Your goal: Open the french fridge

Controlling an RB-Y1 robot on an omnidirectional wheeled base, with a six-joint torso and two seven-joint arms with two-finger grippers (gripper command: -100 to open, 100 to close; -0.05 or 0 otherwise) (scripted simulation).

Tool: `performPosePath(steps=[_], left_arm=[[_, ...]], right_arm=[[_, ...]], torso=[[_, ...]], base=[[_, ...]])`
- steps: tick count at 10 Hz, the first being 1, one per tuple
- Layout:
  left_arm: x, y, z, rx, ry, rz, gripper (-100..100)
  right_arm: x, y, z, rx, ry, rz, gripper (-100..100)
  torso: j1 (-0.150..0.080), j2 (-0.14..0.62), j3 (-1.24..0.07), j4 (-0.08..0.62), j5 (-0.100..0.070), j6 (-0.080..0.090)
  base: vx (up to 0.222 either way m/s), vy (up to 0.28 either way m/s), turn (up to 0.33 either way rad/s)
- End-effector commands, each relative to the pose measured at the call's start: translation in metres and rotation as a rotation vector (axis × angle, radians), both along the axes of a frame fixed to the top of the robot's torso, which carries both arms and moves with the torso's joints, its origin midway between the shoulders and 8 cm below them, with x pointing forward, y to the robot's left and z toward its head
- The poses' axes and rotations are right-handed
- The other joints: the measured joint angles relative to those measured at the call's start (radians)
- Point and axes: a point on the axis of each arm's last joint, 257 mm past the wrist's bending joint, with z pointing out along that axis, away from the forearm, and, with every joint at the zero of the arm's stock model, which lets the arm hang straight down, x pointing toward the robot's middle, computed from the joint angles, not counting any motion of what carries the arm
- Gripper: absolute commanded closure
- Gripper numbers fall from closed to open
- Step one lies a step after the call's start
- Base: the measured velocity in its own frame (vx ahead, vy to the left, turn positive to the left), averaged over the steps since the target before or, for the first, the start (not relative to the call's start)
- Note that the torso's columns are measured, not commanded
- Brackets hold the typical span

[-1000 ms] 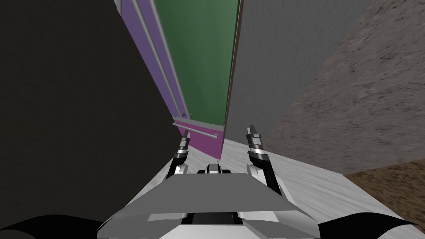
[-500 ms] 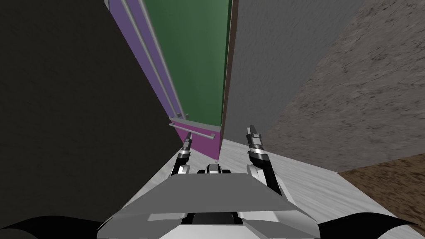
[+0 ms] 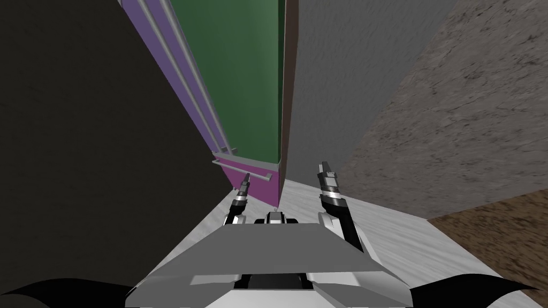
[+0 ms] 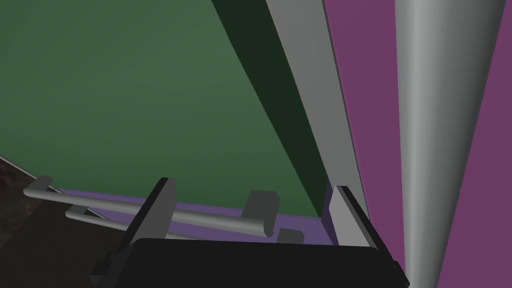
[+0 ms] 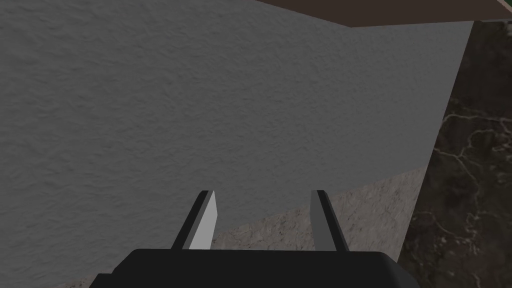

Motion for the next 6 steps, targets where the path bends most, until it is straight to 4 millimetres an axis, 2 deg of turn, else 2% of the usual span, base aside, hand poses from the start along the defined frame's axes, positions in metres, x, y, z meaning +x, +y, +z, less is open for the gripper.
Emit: performPosePath(steps=[1,6], left_arm=[[0.004,-0.004,-0.021,0.02,0.034,-0.006,-100],[0.007,-0.014,-0.066,0.071,0.111,-0.024,-100]], right_arm=[[0.0,0.0,0.0,0.0,0.0,0.0,0],[0.0,0.0,0.0,0.0,0.0,0.0,0]], torso=[[-0.001,0.0,0.0,0.0,0.0,0.0],[-0.001,-0.001,0.0,0.0,0.0,0.0]], base=[[0.022,-0.085,-0.032],[0.031,-0.086,-0.028]])
